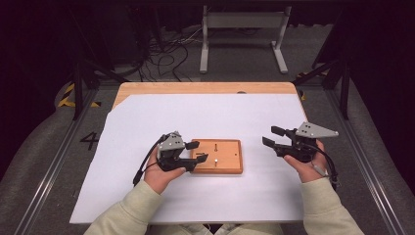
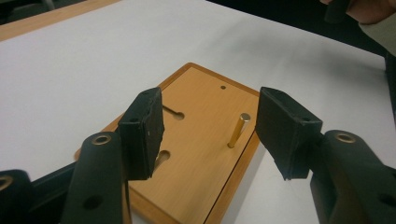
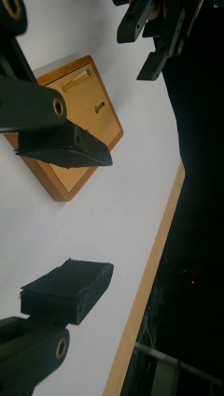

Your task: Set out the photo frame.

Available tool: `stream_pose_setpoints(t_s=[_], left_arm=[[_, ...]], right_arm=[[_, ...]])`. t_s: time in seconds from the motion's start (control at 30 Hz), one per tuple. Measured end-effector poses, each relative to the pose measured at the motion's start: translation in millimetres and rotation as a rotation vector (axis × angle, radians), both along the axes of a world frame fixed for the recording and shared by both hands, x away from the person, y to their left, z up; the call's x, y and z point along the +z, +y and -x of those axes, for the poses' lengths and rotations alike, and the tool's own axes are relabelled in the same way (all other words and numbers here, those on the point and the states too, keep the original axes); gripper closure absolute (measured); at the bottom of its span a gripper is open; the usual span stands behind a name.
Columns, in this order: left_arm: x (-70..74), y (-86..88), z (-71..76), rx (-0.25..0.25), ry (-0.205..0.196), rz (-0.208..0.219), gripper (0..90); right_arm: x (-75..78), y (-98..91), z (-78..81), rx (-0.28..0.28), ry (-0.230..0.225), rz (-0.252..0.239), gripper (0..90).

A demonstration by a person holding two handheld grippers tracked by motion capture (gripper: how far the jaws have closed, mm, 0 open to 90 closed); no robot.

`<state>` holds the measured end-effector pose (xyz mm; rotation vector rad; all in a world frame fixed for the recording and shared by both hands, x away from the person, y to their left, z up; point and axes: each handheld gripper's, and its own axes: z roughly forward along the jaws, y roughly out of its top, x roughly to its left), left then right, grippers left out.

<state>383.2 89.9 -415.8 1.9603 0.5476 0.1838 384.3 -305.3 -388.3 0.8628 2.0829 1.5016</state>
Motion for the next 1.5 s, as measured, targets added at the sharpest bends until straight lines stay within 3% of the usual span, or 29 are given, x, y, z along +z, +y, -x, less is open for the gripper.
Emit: stream_pose_setpoints(t_s=[0.43, 0.67, 0.93, 1.07, 1.27, 1.5], left_arm=[[-9.3, -23.1, -4.4, -0.062, 0.022, -0.008, 42.8], [-23.0, -32.8, -7.9, -0.090, 0.040, -0.056, 45.1], [-33.4, -40.9, -8.7, -0.103, 0.048, -0.090, 54.2], [-36.5, -43.4, -8.8, -0.106, 0.028, -0.120, 60.2], [-39.0, -46.1, -10.0, -0.136, 0.009, -0.137, 83.3], [-38.7, -46.1, -10.0, -0.137, 0.006, -0.142, 84.0]], right_arm=[[-0.3, 0.0, 0.5, 0.004, 0.001, -0.008, 42.6], [-1.2, 0.8, 0.6, 0.007, 0.008, -0.005, 42.6], [-2.1, 1.1, 0.2, 0.011, 0.012, -0.004, 42.6], [-3.1, 1.5, -0.1, 0.014, 0.016, -0.008, 42.6], [-4.2, 2.2, -0.2, 0.016, 0.019, -0.010, 42.5], [-4.4, 2.2, -0.4, 0.021, 0.021, -0.020, 42.6]])
